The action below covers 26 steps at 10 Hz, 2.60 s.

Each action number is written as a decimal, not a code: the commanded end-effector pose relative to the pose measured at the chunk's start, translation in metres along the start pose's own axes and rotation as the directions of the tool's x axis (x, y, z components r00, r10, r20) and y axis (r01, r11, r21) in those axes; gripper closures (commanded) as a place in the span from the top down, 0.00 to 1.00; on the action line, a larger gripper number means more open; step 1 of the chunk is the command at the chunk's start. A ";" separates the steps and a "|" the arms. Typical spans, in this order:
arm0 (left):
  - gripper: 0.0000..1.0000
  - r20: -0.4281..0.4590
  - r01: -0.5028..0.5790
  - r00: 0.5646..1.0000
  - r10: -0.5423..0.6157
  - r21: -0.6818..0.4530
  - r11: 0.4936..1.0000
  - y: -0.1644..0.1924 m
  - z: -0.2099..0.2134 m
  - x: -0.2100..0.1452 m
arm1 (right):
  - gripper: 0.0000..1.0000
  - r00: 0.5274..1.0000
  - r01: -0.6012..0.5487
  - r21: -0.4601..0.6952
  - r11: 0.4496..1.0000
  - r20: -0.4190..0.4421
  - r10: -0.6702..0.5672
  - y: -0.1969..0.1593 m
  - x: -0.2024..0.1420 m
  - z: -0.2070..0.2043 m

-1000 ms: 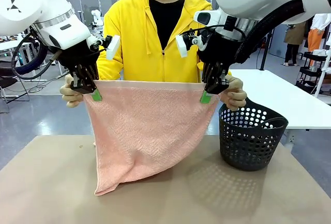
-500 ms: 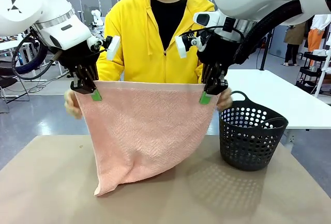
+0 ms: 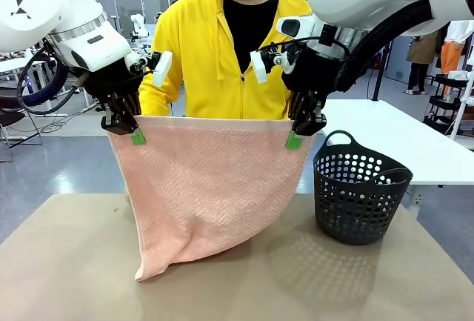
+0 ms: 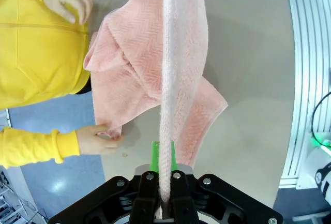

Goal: Fold the towel.
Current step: Release the end of the 100 cm Hotel Towel you were holding and grab the top end of the folded side.

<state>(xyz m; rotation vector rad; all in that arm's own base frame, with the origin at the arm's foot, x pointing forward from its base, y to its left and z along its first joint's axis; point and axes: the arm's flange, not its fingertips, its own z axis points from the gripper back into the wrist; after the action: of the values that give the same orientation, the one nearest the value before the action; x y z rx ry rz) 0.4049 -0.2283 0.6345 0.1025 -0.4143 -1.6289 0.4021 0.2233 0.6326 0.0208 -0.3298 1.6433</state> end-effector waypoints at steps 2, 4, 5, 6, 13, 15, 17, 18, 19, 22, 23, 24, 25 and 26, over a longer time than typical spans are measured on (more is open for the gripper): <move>0.00 0.009 0.009 1.000 -0.009 -0.002 1.000 0.000 0.000 -0.001 | 0.00 1.000 -0.004 -0.004 1.000 0.000 0.004 0.001 -0.001 0.002; 0.00 0.009 0.009 1.000 -0.009 -0.002 1.000 0.000 0.000 -0.001 | 0.00 1.000 -0.004 -0.004 1.000 0.000 0.004 0.001 -0.001 0.002; 0.00 0.009 0.009 1.000 -0.009 -0.002 1.000 0.000 0.000 -0.001 | 0.00 1.000 -0.004 -0.004 1.000 0.000 0.004 0.001 -0.001 0.002; 0.00 0.009 0.009 1.000 -0.009 -0.002 1.000 0.000 0.000 -0.001 | 0.00 1.000 -0.004 -0.004 1.000 0.000 0.004 0.001 -0.001 0.002; 0.00 0.009 0.009 1.000 -0.009 -0.002 1.000 0.000 0.000 -0.001 | 0.00 1.000 -0.004 -0.004 1.000 0.000 0.004 0.001 -0.001 0.002; 0.00 0.009 0.009 1.000 -0.009 -0.002 1.000 0.000 0.000 -0.001 | 0.00 1.000 -0.004 -0.004 1.000 0.000 0.004 0.001 -0.001 0.002; 0.00 0.009 0.009 1.000 -0.009 -0.002 1.000 0.000 0.000 -0.001 | 0.00 1.000 -0.004 -0.004 1.000 0.000 0.004 0.001 -0.001 0.002; 0.00 0.009 0.009 1.000 -0.009 -0.002 1.000 0.000 0.000 -0.001 | 0.00 1.000 -0.004 -0.004 1.000 0.000 0.004 0.001 -0.001 0.002; 0.00 0.009 0.009 1.000 -0.009 -0.002 1.000 0.000 0.000 -0.001 | 0.00 1.000 -0.004 -0.004 1.000 0.000 0.004 0.001 -0.001 0.002; 0.00 0.009 0.009 1.000 -0.009 -0.002 1.000 0.000 0.000 -0.001 | 0.00 1.000 -0.004 -0.004 1.000 0.000 0.004 0.001 -0.001 0.002; 0.00 0.009 0.009 1.000 -0.009 -0.002 1.000 0.000 0.000 -0.001 | 0.00 1.000 -0.004 -0.004 1.000 0.000 0.004 0.001 -0.001 0.002; 0.00 0.009 0.009 1.000 -0.009 -0.002 1.000 0.000 0.000 -0.001 | 0.00 1.000 -0.004 -0.004 1.000 0.000 0.004 0.001 -0.001 0.002; 0.00 0.009 0.009 1.000 -0.009 -0.002 1.000 0.000 0.000 -0.001 | 0.00 1.000 -0.004 -0.004 1.000 0.000 0.004 0.001 -0.001 0.002; 0.00 0.009 0.009 1.000 -0.009 -0.002 1.000 0.000 0.000 -0.001 | 0.00 1.000 -0.004 -0.004 1.000 0.000 0.004 0.001 -0.001 0.002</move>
<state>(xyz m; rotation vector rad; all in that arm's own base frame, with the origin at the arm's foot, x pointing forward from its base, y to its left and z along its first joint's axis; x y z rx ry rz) 0.4049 -0.2283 0.6344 0.1024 -0.4142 -1.6289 0.4020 0.2233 0.6327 0.0208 -0.3298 1.6435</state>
